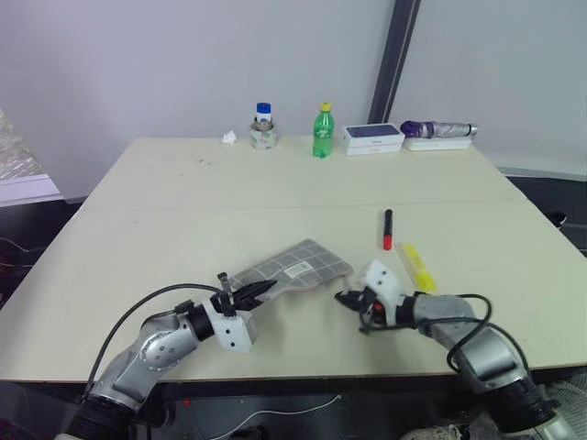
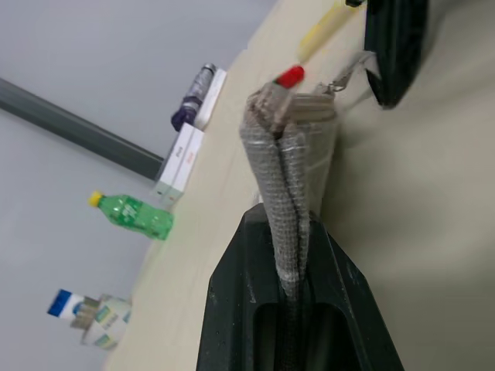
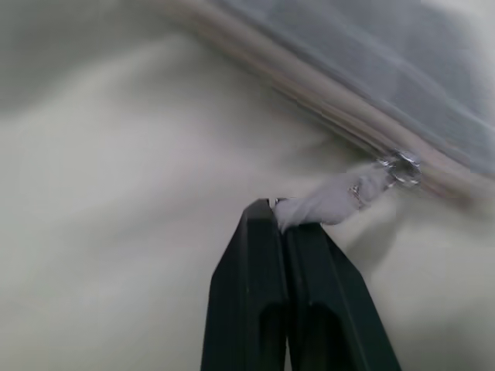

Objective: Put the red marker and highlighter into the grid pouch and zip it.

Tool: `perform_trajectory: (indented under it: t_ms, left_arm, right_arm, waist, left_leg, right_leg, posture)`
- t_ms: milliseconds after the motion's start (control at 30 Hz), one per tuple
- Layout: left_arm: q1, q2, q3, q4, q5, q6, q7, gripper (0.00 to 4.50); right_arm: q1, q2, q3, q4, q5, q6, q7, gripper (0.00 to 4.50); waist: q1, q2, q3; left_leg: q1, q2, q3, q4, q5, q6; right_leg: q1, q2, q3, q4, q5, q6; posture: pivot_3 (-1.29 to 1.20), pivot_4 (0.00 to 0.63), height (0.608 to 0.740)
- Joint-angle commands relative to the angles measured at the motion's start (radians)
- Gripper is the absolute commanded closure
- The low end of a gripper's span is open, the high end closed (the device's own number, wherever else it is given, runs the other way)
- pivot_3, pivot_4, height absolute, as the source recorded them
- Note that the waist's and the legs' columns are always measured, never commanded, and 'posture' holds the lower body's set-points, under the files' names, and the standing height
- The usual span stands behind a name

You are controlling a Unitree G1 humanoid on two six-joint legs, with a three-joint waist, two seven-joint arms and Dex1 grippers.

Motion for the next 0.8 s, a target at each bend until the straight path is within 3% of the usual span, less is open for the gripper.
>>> perform_trajectory:
  t_ms: [33,300,567,800]
  left_arm:
    - [-0.018,-0.011,-0.01,0.001,0.008,0.007,0.008,4.5]
    - [-0.063,-0.039,-0.055,0.061,0.081,0.011,0.03,4.5]
    - [-0.124,-0.068,-0.076,0.121,0.109,0.008,0.056,4.5]
    - [-0.215,-0.116,-0.122,0.211,0.149,0.007,0.092,4.5]
  right_arm:
    - [-0.045,-0.001,0.026,-0.072,-0.031,-0.025,0.011,4.47]
    - [-0.094,-0.122,0.108,-0.152,-0.118,-0.148,0.167,4.47]
    - [-0.094,-0.118,0.14,-0.197,-0.131,-0.205,0.222,4.47]
    - [-0.118,-0.163,0.12,-0.19,-0.114,-0.373,0.316,4.47]
  waist:
    - [0.001,0.0,0.0]
    - [0.005,0.0,0.0]
    - [0.003,-0.001,0.0]
    - [0.019,-0.002,0.001]
  left_leg:
    - [0.0,0.0,0.0,0.0,0.0,0.0]
    - [0.0,0.0,-0.001,0.0,0.0,0.0]
    - [0.0,-0.001,-0.001,0.0,0.0,0.0]
    - [0.0,-0.001,-0.001,0.002,0.0,0.0]
  right_leg:
    - [0.0,0.0,0.0,0.0,0.0,0.0]
    - [0.001,0.0,-0.001,0.0,0.0,0.0]
    - [0.001,0.0,-0.001,0.0,0.0,0.0]
    - [0.002,0.0,-0.001,0.0,0.0,0.0]
  posture:
    - [0.0,0.15,0.74]
    - [0.0,0.15,0.74]
    - [0.0,0.15,0.74]
    - [0.0,0.15,0.74]
